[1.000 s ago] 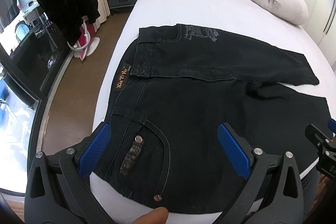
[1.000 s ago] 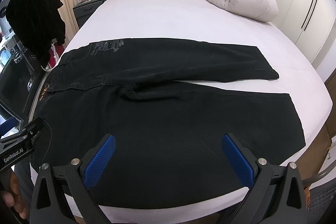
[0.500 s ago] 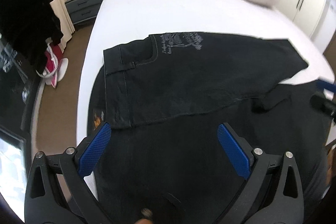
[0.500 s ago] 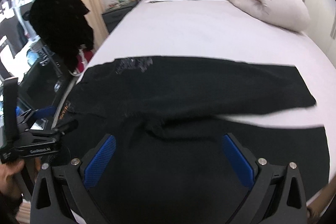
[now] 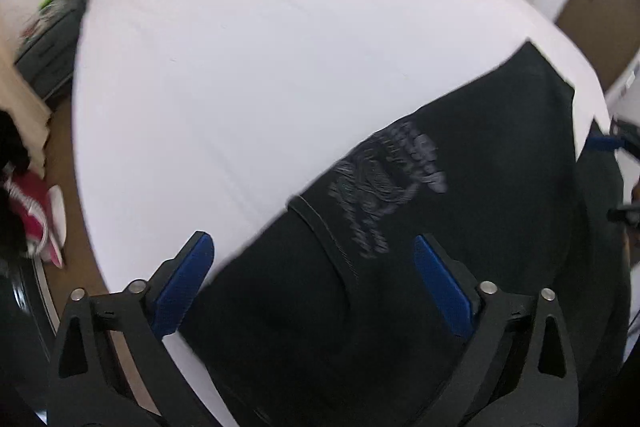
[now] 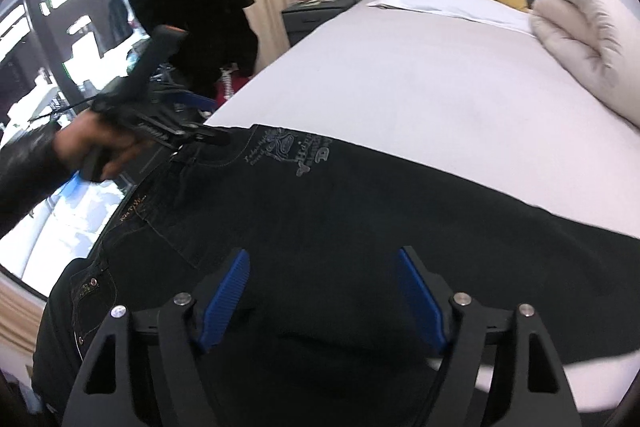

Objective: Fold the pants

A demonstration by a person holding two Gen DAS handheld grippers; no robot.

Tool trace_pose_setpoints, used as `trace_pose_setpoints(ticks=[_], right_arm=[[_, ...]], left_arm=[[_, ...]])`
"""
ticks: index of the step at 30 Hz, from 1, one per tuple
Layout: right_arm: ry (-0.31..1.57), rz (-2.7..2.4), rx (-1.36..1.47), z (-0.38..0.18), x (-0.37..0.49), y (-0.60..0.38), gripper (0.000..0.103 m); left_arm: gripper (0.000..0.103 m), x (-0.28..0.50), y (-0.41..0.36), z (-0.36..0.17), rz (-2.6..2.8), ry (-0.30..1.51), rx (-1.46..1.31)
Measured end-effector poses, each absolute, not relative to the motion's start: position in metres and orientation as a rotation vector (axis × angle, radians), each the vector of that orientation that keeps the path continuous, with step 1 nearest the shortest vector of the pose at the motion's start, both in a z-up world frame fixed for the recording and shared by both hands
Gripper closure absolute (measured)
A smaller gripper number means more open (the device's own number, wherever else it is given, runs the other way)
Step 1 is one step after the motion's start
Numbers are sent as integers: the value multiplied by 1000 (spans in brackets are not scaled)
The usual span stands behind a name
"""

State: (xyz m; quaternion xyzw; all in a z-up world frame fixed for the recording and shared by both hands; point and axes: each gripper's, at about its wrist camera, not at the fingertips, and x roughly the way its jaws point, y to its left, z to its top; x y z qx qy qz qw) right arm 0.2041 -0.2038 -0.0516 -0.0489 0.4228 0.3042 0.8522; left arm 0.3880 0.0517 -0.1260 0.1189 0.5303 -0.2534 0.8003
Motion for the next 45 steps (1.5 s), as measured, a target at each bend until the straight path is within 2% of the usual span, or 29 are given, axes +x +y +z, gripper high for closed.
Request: trace_pose_setpoints(ticks=[3,7,9,11,14,16,22,23,27,37,38,39,40,42,45], right_arm=[[901,659,-121,-59,220,-205,29],[924,694,-141,-66,234,-202,36],[925,716,-156,-66,238,-197,38],[928,728,-174,-69,245,-192,40],[931,734,-186,-70,259,-182,41],[926,739,-201,-70,268,-176,41],[912,764,-284,-67,288,-154,42],[914,770,-304,-67,293,-150,42],[935,784,-381,-71,313,-139,52],[1041,802,-579,-95,353,-118,55],[1062,800,-600,-101,356,-116,60],[1083,795,-604,-104,359,-115,76],[1113,799,-580,-106,362,-116,86],[1110,801,-538,-102,363,-118,92],[1111,785,-472,-94,360,-125,96]], left_arm=[[24,414,55,-149,-563,1203,265],[29,435,62,-163,-618,1236,213],[41,441,62,-164,-646,1244,207],[67,443,58,-164,-675,1262,213],[85,442,46,-161,-689,1267,265],[90,432,44,-157,-680,1250,290],[94,403,60,-130,-647,1107,251],[97,391,62,-125,-639,1081,269],[96,357,59,-114,-631,1006,301],[97,326,56,-114,-615,949,292],[97,326,55,-114,-613,950,285],[97,322,55,-113,-613,950,279],[97,318,54,-114,-612,949,276],[97,322,47,-115,-609,943,278],[97,322,50,-111,-608,940,248]])
